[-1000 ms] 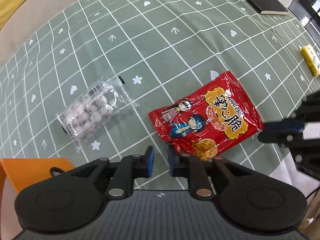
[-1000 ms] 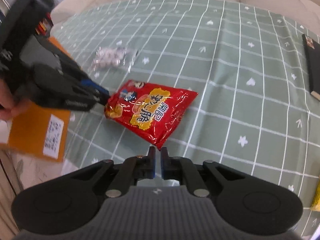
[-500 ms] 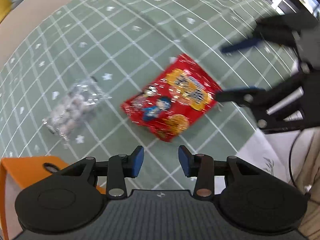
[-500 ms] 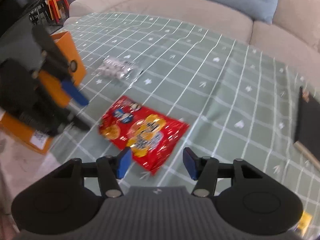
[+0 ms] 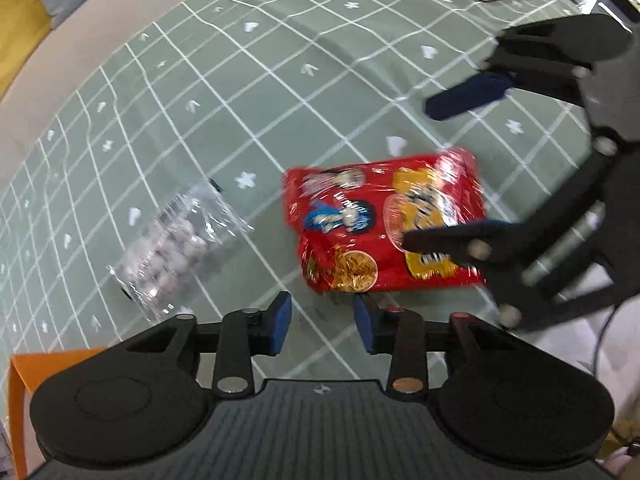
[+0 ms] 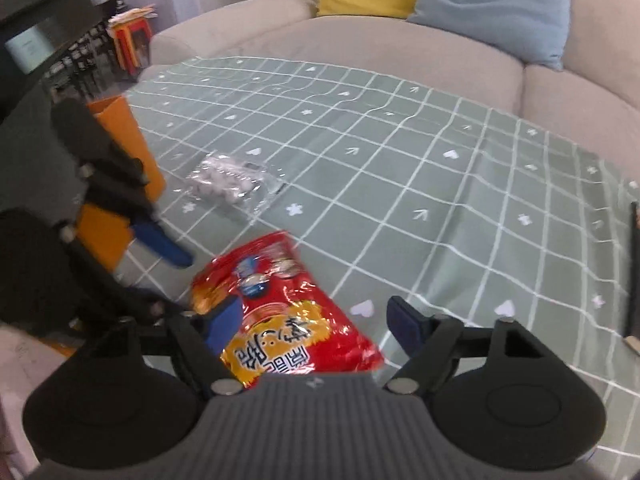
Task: Organize snacks
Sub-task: 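Grasp the clear white-candy pack with left tool while right tool grasps red spicy-strip pack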
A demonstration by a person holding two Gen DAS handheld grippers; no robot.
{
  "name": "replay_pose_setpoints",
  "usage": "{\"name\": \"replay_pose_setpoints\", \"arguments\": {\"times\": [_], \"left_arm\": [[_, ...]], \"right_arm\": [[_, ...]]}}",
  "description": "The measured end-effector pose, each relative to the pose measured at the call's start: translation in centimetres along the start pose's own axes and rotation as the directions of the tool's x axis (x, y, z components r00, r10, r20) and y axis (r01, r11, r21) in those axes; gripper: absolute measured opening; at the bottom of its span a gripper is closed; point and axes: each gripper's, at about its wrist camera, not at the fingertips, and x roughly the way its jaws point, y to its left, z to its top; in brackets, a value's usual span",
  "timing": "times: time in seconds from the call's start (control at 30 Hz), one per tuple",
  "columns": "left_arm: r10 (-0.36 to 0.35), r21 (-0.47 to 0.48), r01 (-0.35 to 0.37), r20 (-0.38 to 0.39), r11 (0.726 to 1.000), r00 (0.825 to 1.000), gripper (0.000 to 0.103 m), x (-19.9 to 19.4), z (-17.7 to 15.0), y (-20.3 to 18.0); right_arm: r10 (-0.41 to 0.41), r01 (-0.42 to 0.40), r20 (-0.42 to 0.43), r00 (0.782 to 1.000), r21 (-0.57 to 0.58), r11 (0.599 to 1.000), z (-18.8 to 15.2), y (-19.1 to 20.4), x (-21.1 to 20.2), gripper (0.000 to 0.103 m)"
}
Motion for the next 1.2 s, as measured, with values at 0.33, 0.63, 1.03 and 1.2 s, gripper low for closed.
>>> {"name": "replay_pose_setpoints", "arguments": {"times": [0.33, 0.63, 1.03, 1.2], "left_arm": [[0.045, 0.048, -0.049, 0.083, 0.998, 0.996, 0.069, -0.8, 1.4, 2.9], [0.137, 0.345, -0.159, 0.089, 0.925, 0.987, 0.088, 0.0, 2.3, 4.0], [0.189, 0.564, -0.150, -0.011, 0.812, 0.982, 0.096, 4.0, 3.0, 5.4], [0.134, 0.488, -0.091, -0.053, 0.868, 0.990, 0.099, 4.9, 4.3, 7.2]], "right_arm": [[0.033, -0.033, 0.012, 0.999, 0.028, 0.999, 0.8, 1.5, 0.9, 0.090], [-0.018, 0.020, -0.047, 0.999, 0.057, 0.998, 0.5, 2.5, 2.2, 0.074], [-0.027, 0.035, -0.085, 0.996, 0.098, 0.995, 0.8, 1.3, 1.9, 0.071], [-0.018, 0.025, -0.066, 0.998, 0.107, 0.994, 0.6, 1.0, 1.8, 0.071]]}}
